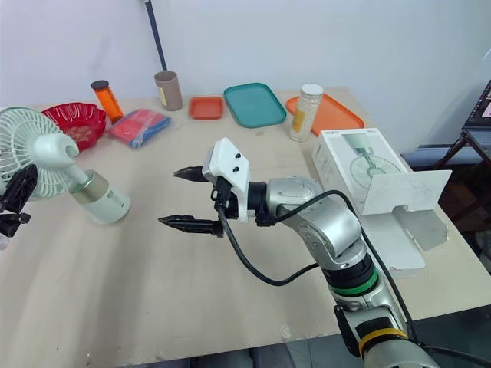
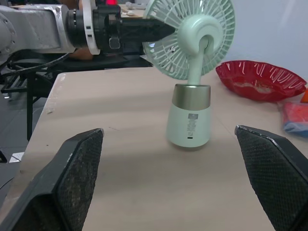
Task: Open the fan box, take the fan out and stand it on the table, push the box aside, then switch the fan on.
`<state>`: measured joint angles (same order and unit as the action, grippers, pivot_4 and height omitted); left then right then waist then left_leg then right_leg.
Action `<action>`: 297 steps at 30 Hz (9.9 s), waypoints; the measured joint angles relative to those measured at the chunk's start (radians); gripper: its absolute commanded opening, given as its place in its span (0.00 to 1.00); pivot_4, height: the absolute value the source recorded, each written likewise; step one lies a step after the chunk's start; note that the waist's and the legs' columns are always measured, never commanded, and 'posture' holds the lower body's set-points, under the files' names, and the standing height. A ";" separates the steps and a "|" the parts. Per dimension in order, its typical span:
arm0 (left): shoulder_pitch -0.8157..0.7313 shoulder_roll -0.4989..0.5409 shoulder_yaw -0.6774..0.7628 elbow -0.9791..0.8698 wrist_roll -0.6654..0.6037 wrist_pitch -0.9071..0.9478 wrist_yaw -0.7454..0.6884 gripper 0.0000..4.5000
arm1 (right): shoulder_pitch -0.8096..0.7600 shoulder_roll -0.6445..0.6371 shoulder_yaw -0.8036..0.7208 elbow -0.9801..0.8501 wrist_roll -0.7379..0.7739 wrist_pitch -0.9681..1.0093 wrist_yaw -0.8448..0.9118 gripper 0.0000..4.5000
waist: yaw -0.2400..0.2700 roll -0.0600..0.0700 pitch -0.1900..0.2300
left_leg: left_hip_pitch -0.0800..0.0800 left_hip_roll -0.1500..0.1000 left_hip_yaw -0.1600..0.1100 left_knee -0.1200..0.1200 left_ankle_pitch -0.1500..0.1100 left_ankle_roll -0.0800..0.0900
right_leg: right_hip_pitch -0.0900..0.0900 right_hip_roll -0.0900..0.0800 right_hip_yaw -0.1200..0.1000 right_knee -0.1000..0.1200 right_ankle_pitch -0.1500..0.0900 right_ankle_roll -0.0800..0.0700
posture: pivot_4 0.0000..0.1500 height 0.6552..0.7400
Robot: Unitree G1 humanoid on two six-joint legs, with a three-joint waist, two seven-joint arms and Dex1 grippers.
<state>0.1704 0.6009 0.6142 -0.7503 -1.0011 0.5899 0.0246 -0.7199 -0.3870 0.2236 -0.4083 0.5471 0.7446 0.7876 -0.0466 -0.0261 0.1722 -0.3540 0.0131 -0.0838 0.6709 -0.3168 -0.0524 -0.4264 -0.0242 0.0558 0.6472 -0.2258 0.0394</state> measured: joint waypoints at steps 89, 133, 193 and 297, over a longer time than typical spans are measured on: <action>-0.202 0.047 -0.305 -0.166 -0.094 0.153 0.267 0.43 | -0.057 0.294 0.129 0.351 -0.308 -0.043 -0.183 0.09 | 0.001 0.001 0.000 | 0.000 -0.001 0.000 -0.001 0.002 -0.004 | 0.000 0.000 0.000 0.000 0.000 0.000 | 1.00 1.00; 0.333 0.226 0.467 -0.110 -0.592 0.064 -0.080 0.99 | -0.066 0.296 0.136 0.403 -0.327 -0.102 -0.134 0.09 | -0.003 0.006 0.003 | 0.001 0.000 0.001 -0.002 0.002 -0.004 | 0.000 0.001 0.000 0.000 0.000 -0.001 | 1.00 1.00; 0.037 0.157 -0.421 0.386 0.492 -0.349 -0.983 0.05 | 0.167 0.002 0.070 0.044 -0.061 -0.055 0.170 0.08 | -0.001 0.007 0.004 | 0.000 0.001 0.000 -0.002 0.002 -0.003 | -0.002 0.001 -0.001 0.001 0.000 -0.002 | 1.00 1.00; -0.056 0.036 -0.557 0.390 0.549 -0.312 -0.924 0.05 | 0.192 -0.012 0.117 0.029 -0.119 -0.128 0.143 0.08 | -0.001 0.007 0.003 | 0.000 0.001 0.000 0.000 0.001 -0.003 | 0.000 0.000 -0.001 0.003 0.000 -0.001 | 1.00 1.00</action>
<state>0.1148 0.6370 0.0569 -0.3606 -0.4525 0.2777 -0.8998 -0.5274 -0.3985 0.3401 -0.3790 0.4282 0.6165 0.9305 -0.0473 -0.0196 0.1753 -0.3538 0.0137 -0.0842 0.6707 -0.3153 -0.0552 -0.4269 -0.0240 0.0545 0.6499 -0.2261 0.0381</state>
